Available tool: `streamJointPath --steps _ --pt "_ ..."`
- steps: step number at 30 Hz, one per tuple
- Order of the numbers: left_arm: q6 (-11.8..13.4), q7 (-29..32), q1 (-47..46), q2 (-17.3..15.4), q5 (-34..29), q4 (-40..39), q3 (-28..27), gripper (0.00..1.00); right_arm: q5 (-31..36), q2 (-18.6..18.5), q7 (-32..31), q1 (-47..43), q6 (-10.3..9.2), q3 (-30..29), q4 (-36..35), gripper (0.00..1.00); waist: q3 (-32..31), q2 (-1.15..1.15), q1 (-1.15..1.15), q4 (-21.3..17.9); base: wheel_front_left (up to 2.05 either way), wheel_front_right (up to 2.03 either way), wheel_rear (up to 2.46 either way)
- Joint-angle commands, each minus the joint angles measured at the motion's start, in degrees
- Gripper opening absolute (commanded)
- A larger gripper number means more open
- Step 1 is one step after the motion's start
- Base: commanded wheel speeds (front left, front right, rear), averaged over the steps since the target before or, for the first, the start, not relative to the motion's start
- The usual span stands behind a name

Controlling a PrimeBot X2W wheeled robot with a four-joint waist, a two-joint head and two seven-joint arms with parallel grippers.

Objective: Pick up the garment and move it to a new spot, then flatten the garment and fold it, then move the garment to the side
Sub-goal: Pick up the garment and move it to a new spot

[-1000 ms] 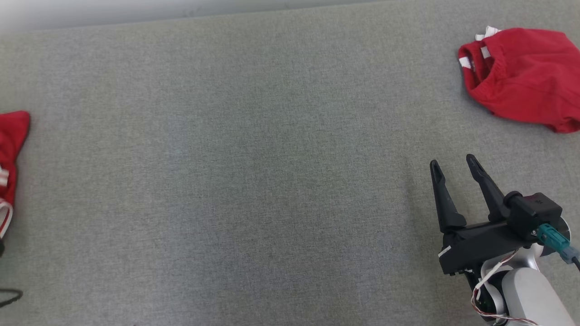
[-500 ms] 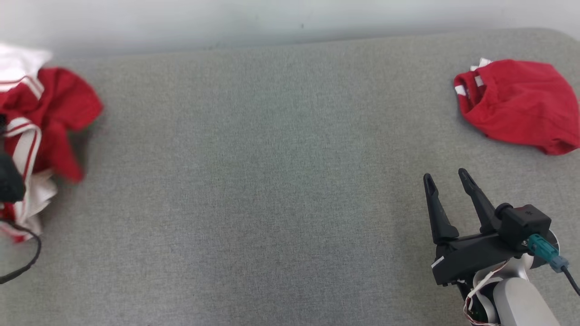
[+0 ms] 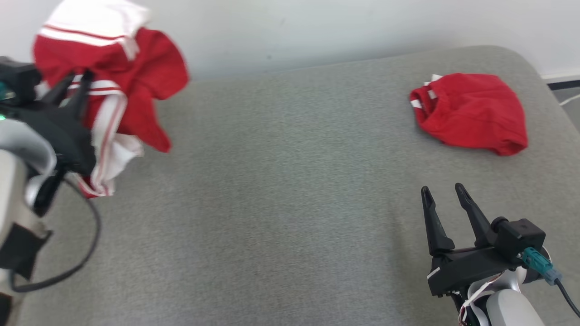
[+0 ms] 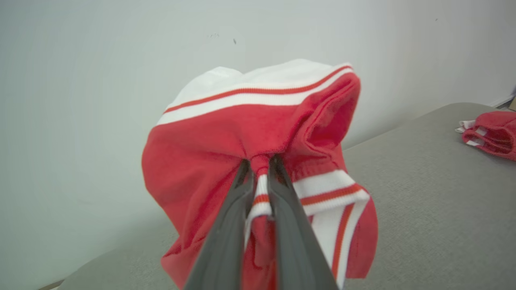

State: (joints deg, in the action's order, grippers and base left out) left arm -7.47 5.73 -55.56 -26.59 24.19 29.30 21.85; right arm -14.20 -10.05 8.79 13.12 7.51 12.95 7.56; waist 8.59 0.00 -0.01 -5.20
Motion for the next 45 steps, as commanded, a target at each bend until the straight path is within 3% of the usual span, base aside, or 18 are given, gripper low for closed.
streamJointPath --steps 1,9,21,26,35,36,37,38,39,45 --pt "0.1 0.3 1.2 0.9 1.0 -1.9 0.6 0.00 -0.5 0.2 0.5 -0.9 -0.03 0.0 0.2 1.00 -0.9 0.00 0.01 -2.0 0.00 0.00 0.00" --pt "0.3 2.7 3.3 5.1 3.3 -12.9 4.2 0.00 -0.7 1.1 1.5 -0.9 -0.03 -0.1 1.4 1.00 -1.6 0.00 0.01 -5.4 0.00 0.00 0.00" --pt "1.3 4.4 10.1 12.8 6.4 -18.9 9.8 0.00 -1.0 2.3 2.8 -0.8 -0.03 0.3 3.2 1.00 -1.8 0.00 0.01 -6.8 0.00 0.00 0.00" --pt "1.5 3.0 13.5 15.0 7.9 -15.7 10.9 0.00 -1.3 2.0 2.9 -0.1 -0.03 0.7 3.8 1.00 -1.3 0.00 0.01 -6.8 0.00 0.00 0.00" --pt "1.8 -5.3 15.4 14.7 6.0 -0.1 11.3 0.00 -1.9 1.6 3.2 0.7 -0.03 1.7 4.8 1.00 -0.6 0.00 0.01 -7.0 0.00 0.00 0.00" --pt "1.7 -6.0 15.2 14.4 5.5 1.9 11.4 0.29 -1.9 1.6 3.2 0.8 -0.03 1.8 5.0 1.00 -0.6 0.00 0.01 -7.1 0.00 0.00 0.00" --pt "1.6 -7.1 14.9 14.3 5.0 3.4 11.8 0.44 -2.0 1.6 3.2 0.8 -0.03 1.9 5.2 1.00 -0.6 0.00 0.01 -7.0 0.00 0.00 0.00" --pt "1.6 -8.4 14.6 14.8 5.3 4.7 11.6 0.91 -2.1 1.5 3.2 0.9 -0.03 2.0 5.3 1.00 -0.6 0.00 0.01 -6.9 0.00 0.00 0.00" --pt "1.6 -9.6 14.4 15.1 5.3 6.3 11.4 1.00 -2.2 1.5 3.3 1.0 -0.03 2.1 5.5 1.00 -0.7 0.00 0.01 -6.8 0.00 0.00 0.00" --pt "3.8 -17.3 13.5 16.3 2.2 11.1 12.5 1.00 -2.6 1.3 3.6 0.1 -0.03 2.2 6.5 1.00 -2.2 0.00 0.01 -5.6 0.00 0.00 0.00"
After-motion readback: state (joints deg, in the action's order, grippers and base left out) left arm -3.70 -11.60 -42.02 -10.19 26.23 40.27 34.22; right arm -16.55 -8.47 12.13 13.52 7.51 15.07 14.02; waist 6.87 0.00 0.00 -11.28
